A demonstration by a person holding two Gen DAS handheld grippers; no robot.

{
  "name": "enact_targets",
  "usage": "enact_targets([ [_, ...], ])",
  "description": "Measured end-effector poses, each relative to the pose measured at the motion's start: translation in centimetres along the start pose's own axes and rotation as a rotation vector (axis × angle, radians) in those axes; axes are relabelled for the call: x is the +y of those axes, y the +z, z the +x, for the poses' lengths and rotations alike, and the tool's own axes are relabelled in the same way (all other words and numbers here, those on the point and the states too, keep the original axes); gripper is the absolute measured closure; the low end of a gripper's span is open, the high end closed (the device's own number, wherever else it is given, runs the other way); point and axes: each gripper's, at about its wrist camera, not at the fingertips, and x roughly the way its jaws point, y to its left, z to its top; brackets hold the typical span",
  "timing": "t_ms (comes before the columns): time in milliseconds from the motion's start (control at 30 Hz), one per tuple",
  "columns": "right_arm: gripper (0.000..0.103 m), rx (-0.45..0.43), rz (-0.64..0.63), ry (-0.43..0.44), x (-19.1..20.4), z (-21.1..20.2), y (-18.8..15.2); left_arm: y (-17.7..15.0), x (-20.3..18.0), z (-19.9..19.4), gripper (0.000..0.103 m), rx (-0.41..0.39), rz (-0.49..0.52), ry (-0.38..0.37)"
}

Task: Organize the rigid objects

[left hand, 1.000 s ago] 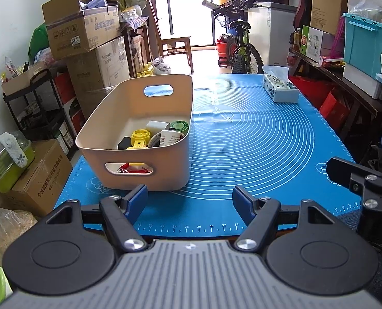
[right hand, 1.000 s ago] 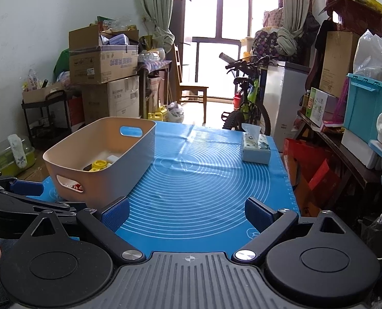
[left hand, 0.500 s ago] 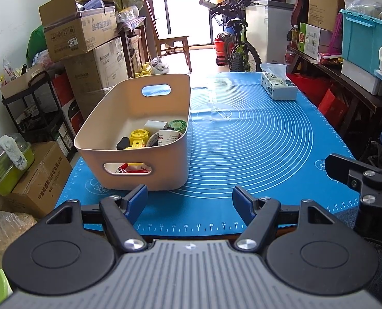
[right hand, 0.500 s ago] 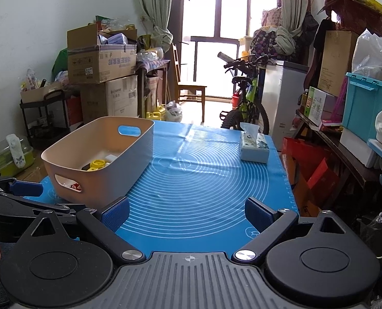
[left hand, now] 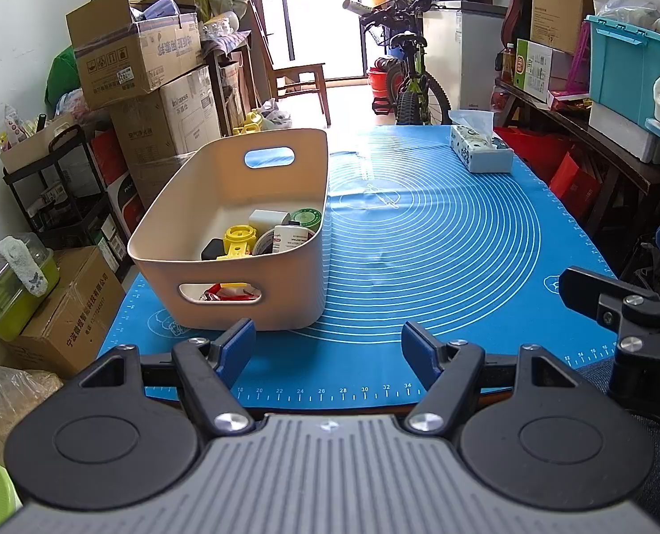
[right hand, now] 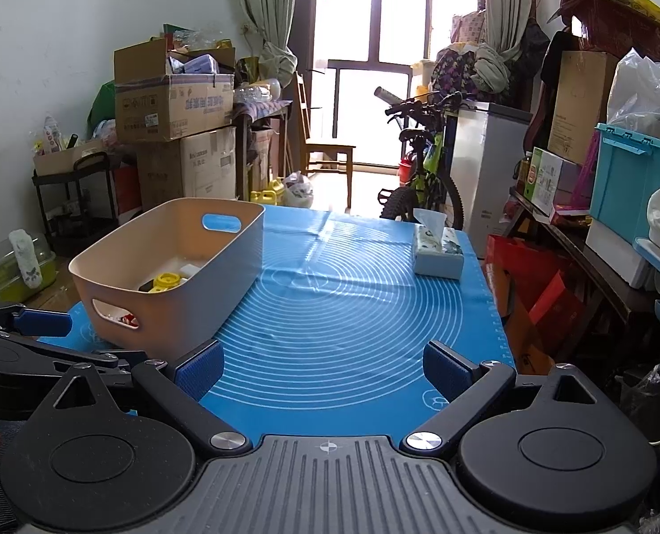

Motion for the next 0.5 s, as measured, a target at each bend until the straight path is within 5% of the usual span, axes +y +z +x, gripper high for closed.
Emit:
enact_targets([
  [500, 0.007, 0.010, 0.010, 0.000, -0.36, 0.19, -0.26, -0.08, -0.11, -0.12, 0.030, -0.006, 0.008, 0.004],
])
